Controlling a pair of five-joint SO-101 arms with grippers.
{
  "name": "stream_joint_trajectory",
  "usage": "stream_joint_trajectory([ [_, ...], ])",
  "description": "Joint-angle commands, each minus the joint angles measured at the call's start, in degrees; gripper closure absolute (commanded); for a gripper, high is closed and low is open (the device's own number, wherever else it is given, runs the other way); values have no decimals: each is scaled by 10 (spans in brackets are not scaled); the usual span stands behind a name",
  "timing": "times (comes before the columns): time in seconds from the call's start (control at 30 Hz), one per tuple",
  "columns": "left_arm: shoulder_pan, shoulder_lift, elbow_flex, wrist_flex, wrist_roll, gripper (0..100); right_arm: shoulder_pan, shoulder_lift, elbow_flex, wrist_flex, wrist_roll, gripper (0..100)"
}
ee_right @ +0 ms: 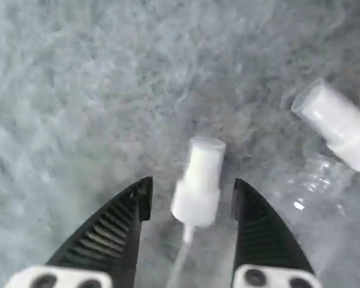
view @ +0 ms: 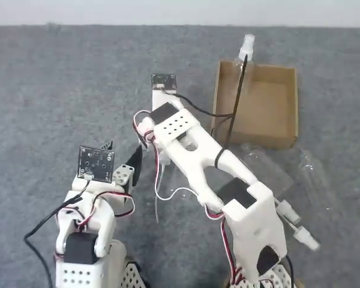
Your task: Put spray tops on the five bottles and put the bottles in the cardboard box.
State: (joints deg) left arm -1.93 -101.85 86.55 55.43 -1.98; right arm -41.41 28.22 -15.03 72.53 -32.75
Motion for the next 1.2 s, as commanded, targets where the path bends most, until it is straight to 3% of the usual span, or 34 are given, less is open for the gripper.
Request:
stream_joint_trajectory([
  [0.0,-2,-8,-27,-10,-1,794,15,-90,-42,59,109,879],
  [0.2,-1,-7,-29,-8,-1,794,56,-203,-41,122,315,965],
  [0.37,15,-3,-38,4,-3,792,118,-292,-41,215,404,968],
  [0.5,41,64,-89,35,-4,792,208,-341,-35,307,497,963],
  [0.7,93,285,-189,21,-35,791,425,-408,50,298,602,961],
  [0.83,113,458,-284,19,-33,791,521,-420,102,285,658,890],
  [0.93,118,578,-354,12,-33,793,572,-427,156,237,685,843],
  [1.17,113,825,-495,6,-7,795,629,-423,295,95,724,836],
])
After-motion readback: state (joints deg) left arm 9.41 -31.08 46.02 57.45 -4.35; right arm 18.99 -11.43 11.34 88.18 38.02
